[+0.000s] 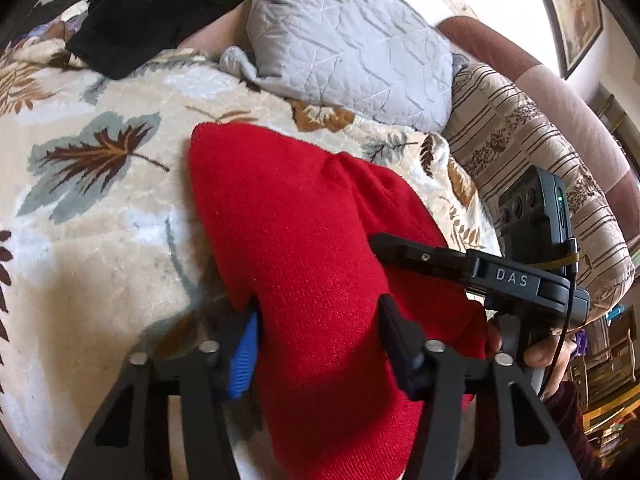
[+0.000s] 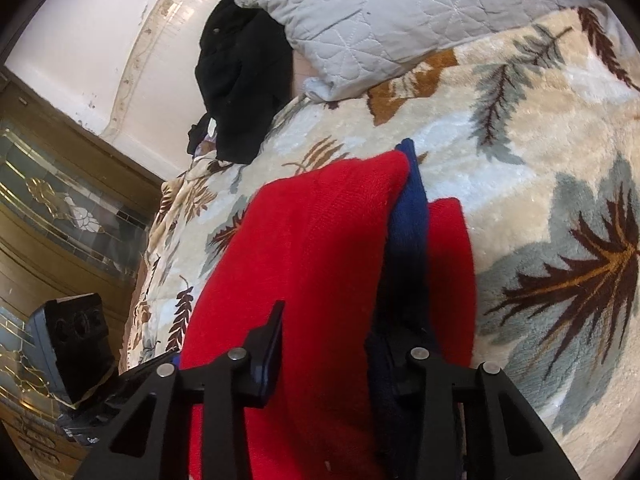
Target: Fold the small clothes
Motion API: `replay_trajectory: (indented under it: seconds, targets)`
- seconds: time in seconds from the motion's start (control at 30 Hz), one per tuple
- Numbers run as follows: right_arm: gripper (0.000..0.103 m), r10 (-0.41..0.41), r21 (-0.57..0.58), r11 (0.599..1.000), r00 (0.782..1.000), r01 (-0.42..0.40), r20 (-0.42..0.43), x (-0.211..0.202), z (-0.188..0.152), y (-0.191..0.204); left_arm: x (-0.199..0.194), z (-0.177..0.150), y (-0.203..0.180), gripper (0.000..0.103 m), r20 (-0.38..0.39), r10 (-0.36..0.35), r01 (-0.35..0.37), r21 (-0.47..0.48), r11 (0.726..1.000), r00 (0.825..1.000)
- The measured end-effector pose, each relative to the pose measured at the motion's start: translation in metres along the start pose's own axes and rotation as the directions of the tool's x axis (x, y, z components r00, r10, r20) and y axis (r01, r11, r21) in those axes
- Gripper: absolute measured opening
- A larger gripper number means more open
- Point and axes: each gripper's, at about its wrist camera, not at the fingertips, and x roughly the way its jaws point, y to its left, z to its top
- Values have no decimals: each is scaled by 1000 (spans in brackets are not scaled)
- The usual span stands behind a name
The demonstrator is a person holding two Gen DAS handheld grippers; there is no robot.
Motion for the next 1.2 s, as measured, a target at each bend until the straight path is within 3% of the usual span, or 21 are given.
replay_trajectory:
  seconds: [0.13,0.27,0.37,0.4,0.5,0.6,0.73,0.77,0.83,0.87,0.9,0.93,1.0,1.2]
  targets:
    - [40,6,-11,1000,1000,-5,12,-3,0,9,-7,0,-3,45,18,-3,3,11,1000,1000]
    - [41,-45,14,999,999,45,-9,-1,2,7,-5,2,1,45,-1,-1,1,-10,1000,1000]
    - [61,-26,91,995,999,27,-23,-10,4,-13,-3,0,2,61,-35,18,-18,-2,1000,999]
    - [73,-42,108,993,999,43,-12,-16,5,-20,-3,-1,2,70,-50,37,-36,3,999,998]
    - [79,-54,154,987,999,52,7,-34,4,-43,-2,-1,4,81,-68,77,-76,14,997,995]
    - [86,6,209,978,1000,-1,-26,-37,0,-61,2,0,15,83,-109,27,-31,-38,999,994]
    - [89,127,289,953,987,-94,-97,-10,-5,-71,17,-4,30,83,-172,-78,53,-149,987,982]
    - [89,132,279,955,987,-101,-95,-6,-6,-68,19,-6,32,83,-175,-106,75,-174,982,979]
    - [89,135,226,968,986,-109,-102,4,-7,-52,19,-6,30,69,-168,-143,113,-173,978,975]
    - [88,136,224,968,985,-110,-105,9,-8,-46,17,-6,28,68,-160,-142,116,-165,979,977]
    - [82,134,219,970,985,-108,-106,12,-9,-42,15,-6,25,63,-153,-134,111,-151,982,979]
    - [66,140,213,970,984,-114,-112,15,-9,-38,14,-6,22,60,-148,-125,106,-132,986,981]
    - [56,178,239,959,979,-149,-103,14,-9,-35,11,-5,19,55,-137,-112,96,-119,988,984]
    - [51,122,141,984,990,-112,-66,4,-8,0,-16,-2,9,49,-76,-54,50,-54,997,996]
